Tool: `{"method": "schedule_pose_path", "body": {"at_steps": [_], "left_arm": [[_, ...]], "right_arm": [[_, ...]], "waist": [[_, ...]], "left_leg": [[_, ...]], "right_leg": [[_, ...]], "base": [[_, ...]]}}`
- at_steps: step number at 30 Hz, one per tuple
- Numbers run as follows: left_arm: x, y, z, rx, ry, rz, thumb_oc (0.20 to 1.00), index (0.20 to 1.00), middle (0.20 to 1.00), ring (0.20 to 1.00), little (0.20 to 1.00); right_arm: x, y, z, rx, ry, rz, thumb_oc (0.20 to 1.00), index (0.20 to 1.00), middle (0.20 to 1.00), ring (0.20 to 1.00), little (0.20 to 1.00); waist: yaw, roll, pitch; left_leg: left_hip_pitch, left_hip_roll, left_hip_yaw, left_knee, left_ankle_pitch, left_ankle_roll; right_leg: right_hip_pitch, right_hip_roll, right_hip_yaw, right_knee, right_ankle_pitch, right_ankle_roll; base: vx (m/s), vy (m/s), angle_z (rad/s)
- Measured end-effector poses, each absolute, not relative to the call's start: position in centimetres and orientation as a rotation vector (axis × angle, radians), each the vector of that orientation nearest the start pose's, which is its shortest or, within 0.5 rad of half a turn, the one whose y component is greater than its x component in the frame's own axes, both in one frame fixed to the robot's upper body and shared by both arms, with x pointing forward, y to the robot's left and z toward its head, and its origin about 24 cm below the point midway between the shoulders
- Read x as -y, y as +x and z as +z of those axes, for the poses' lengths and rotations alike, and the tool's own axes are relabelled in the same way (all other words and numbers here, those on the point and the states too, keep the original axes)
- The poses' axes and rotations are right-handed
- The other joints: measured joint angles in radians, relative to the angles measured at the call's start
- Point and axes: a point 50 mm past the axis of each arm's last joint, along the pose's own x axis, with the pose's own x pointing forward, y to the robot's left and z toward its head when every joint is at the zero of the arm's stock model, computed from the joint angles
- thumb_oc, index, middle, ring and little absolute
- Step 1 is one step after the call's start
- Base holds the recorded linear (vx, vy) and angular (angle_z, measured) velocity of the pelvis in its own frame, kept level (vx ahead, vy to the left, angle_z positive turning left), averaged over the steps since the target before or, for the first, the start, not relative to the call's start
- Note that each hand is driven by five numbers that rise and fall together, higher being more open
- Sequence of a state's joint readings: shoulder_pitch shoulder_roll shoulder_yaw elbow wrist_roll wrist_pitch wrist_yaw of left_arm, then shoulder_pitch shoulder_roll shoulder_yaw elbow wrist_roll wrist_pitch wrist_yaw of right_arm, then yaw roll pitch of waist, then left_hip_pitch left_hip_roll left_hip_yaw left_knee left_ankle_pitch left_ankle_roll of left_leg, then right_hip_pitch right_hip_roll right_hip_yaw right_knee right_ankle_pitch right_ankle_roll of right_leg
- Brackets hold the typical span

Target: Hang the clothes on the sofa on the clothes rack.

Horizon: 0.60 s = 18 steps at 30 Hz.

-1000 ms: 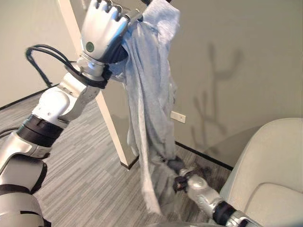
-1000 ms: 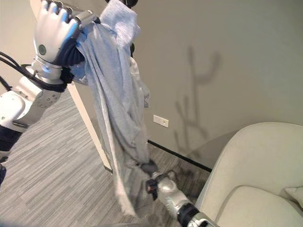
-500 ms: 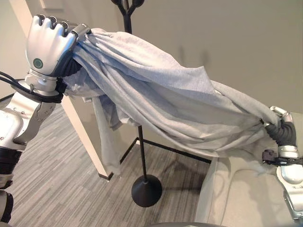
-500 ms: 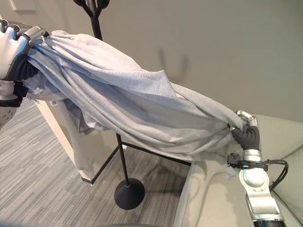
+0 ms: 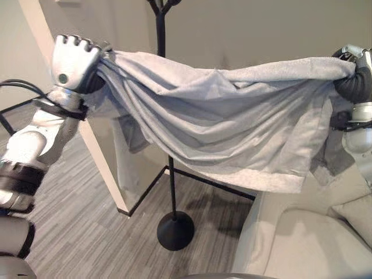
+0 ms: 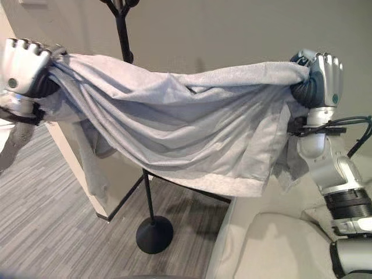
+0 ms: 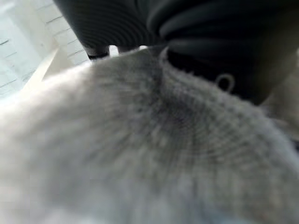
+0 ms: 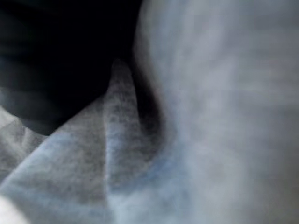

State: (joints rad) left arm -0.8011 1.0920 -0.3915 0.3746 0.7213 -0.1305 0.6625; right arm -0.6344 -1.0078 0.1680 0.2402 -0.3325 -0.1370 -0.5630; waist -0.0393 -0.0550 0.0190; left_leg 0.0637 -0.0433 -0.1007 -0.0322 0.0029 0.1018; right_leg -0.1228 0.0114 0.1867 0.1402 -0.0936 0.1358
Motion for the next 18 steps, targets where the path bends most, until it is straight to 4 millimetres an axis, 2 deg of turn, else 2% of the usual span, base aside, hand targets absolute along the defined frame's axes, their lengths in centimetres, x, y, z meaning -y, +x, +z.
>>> {"method": "schedule_pose_path", "body": {"at_steps": [1,3,5,6,8,12,13,15,18], "left_arm": [[-26.8,32.3,28.2,0.928,1.705,0.537,0.2,0.2,0.2,0.2,0.2],[-26.5,32.5,27.8,0.914,1.683,0.522,0.2,0.2,0.2,0.2,0.2],[-26.2,32.7,27.7,0.91,1.631,0.525,0.2,0.2,0.2,0.2,0.2],[-26.1,32.8,27.6,0.908,1.621,0.526,0.2,0.2,0.2,0.2,0.2],[-26.1,33.2,27.7,0.892,1.592,0.539,0.2,0.2,0.2,0.2,0.2],[-26.3,33.6,28.8,0.887,1.59,0.57,0.2,0.2,0.2,0.2,0.2],[-26.4,33.4,29.8,0.901,1.592,0.596,0.2,0.2,0.2,0.2,0.2],[-26.8,33.4,29.8,0.888,1.614,0.596,0.2,0.2,0.2,0.2,0.2],[-28.8,32.7,30.5,0.842,1.696,0.638,0.2,0.2,0.2,0.2,0.2]], "right_arm": [[28.0,30.7,28.1,0.824,-1.189,-0.57,0.2,0.2,0.2,0.2,0.2],[28.4,31.1,28.1,0.785,-1.201,-0.597,0.2,0.2,0.2,0.2,0.2],[28.6,31.4,27.6,0.753,-1.221,-0.59,0.2,0.2,0.2,0.2,0.2],[28.7,31.5,27.3,0.737,-1.229,-0.584,0.2,0.2,0.2,0.2,0.2],[28.9,31.9,26.7,0.703,-1.25,-0.571,0.2,0.2,0.2,0.2,0.2],[29.0,32.0,26.5,0.686,-1.267,-0.566,0.2,0.2,0.2,0.2,0.2],[29.0,32.0,27.0,0.696,-1.281,-0.565,0.2,0.2,0.2,0.2,0.2],[28.8,32.0,27.6,0.714,-1.275,-0.574,0.2,0.2,0.2,0.2,0.2],[28.4,32.0,28.5,0.76,-1.264,-0.567,0.2,0.2,0.2,0.2,0.2]], "waist": [[-0.006,-0.014,-0.002],[-0.006,0.0,0.012],[-0.006,0.016,0.012],[-0.004,0.02,0.011],[-0.01,0.015,0.011],[-0.031,-0.012,0.008],[-0.038,-0.044,-0.003],[-0.036,-0.054,-0.005],[-0.04,-0.075,-0.011]], "left_leg": [[0.0,-0.003,-0.009,-0.009,0.005,-0.009],[0.029,0.01,-0.025,-0.047,0.012,-0.029],[0.037,0.024,-0.025,-0.055,0.015,-0.044],[0.036,0.028,-0.028,-0.055,0.01,-0.061],[0.035,0.024,-0.032,-0.055,0.01,-0.062],[0.018,0.02,-0.055,-0.062,0.006,-0.066],[0.004,0.019,-0.055,-0.059,0.006,-0.068],[0.001,0.017,-0.056,-0.056,0.005,-0.068],[-0.002,0.013,-0.056,-0.055,0.002,-0.074]], "right_leg": [[0.016,-0.006,-0.005,-0.043,0.056,-0.013],[0.056,0.001,-0.012,-0.095,0.118,-0.048],[0.079,0.014,-0.011,-0.121,0.124,-0.056],[0.089,0.016,-0.012,-0.142,0.146,-0.069],[0.105,0.004,-0.028,-0.174,0.164,-0.07],[0.121,-0.009,-0.061,-0.22,0.189,-0.072],[0.106,-0.011,-0.065,-0.228,0.199,-0.069],[0.104,-0.013,-0.067,-0.228,0.212,-0.086],[0.102,-0.02,-0.085,-0.229,0.214,-0.089]], "base": [[0.2,-0.09,0.48],[0.3,-0.102,0.35],[0.26,-0.101,0.17],[0.21,-0.089,0.08],[0.16,-0.074,0.07],[0.17,-0.067,0.16],[0.1,-0.034,0.06],[0.14,-0.051,0.02],[0.1,-0.034,0.04]]}}
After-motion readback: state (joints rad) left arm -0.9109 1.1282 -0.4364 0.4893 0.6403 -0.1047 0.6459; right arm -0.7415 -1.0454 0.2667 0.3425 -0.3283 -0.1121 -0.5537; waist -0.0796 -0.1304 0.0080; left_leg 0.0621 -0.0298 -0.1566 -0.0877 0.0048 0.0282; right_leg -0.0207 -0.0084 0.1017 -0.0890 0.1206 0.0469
